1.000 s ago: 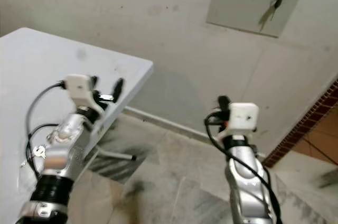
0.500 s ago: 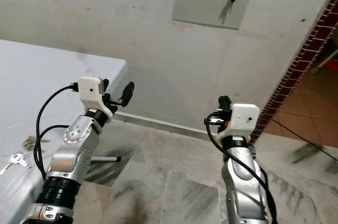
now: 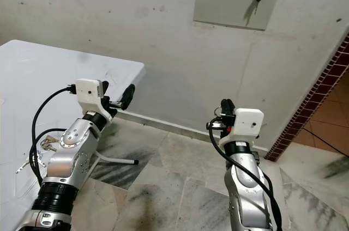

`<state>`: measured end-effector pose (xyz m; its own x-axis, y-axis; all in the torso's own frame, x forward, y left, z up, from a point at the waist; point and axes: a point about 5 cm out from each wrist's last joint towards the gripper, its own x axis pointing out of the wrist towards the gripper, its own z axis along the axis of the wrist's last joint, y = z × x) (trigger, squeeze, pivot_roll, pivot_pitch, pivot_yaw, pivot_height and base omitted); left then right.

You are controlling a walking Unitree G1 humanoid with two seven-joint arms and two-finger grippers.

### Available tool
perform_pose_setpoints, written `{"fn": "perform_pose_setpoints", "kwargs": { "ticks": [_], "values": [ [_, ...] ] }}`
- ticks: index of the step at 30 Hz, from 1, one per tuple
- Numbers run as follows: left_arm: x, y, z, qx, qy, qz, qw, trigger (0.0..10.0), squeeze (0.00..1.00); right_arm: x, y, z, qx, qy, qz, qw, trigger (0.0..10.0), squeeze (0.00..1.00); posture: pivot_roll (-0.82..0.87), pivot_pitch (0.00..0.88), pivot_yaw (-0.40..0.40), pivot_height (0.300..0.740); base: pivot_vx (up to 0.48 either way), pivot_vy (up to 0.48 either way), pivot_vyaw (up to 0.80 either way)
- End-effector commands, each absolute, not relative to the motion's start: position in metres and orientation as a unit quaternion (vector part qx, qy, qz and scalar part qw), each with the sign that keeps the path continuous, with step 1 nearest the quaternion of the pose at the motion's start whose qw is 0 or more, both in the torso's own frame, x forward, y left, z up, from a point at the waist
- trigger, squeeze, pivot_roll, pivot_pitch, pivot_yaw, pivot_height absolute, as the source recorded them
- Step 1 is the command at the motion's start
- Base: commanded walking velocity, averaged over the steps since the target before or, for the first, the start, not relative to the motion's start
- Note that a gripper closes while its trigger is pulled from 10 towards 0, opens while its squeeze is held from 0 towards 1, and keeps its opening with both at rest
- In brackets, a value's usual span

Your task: Hang keys on a hook

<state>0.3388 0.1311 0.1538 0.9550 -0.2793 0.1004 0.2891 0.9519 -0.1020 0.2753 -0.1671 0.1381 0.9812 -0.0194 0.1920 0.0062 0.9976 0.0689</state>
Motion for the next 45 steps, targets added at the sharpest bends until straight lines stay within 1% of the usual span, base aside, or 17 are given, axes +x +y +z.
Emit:
{"fn": "perform_pose_setpoints", "kwargs": {
  "ticks": [1, 20, 28, 41, 45],
  "values": [
    [0.3411, 0.1322, 0.1548, -0.054, -0.038, -0.149, 0.987, 10.0, 0.0, 0.2741, -0.1664, 0.1453, 0.035, -0.114, -0.007, 0.993, 10.0, 0.0, 0.1, 0.042, 0.043, 0.74, 0.0, 0.0, 0.0],
    [0.3371, 0.1315, 0.1532, -0.054, -0.035, -0.156, 0.986, 10.0, 0.0, 0.2737, -0.1635, 0.1459, 0.035, -0.121, 0.007, 0.992, 10.0, 0.0, 0.11, 0.032, 0.032, 0.74, 0.352, 0.0, 0.0],
    [0.3376, 0.1312, 0.1539, -0.053, -0.034, -0.16, 0.985, 10.0, 0.0, 0.2747, -0.1633, 0.1436, 0.037, -0.11, 0.004, 0.993, 10.0, 0.0, 0.11, 0.029, 0.031, 0.74, 0.288, 0.0, 0.0],
    [0.3378, 0.1307, 0.1539, -0.052, -0.033, -0.162, 0.985, 10.0, 0.0, 0.2756, -0.1629, 0.141, 0.036, -0.103, 0.001, 0.994, 10.0, 0.0, 0.11, 0.028, 0.03, 0.74, 0.265, 0.0, -0.72],
    [0.3379, 0.1297, 0.1536, -0.052, -0.032, -0.162, 0.985, 10.0, 0.0, 0.2751, -0.1636, 0.1423, 0.037, -0.11, 0.002, 0.993, 10.0, 0.0, 0.11, 0.03, 0.029, 0.74, 0.266, 0.0, 0.0]
  ]
}}
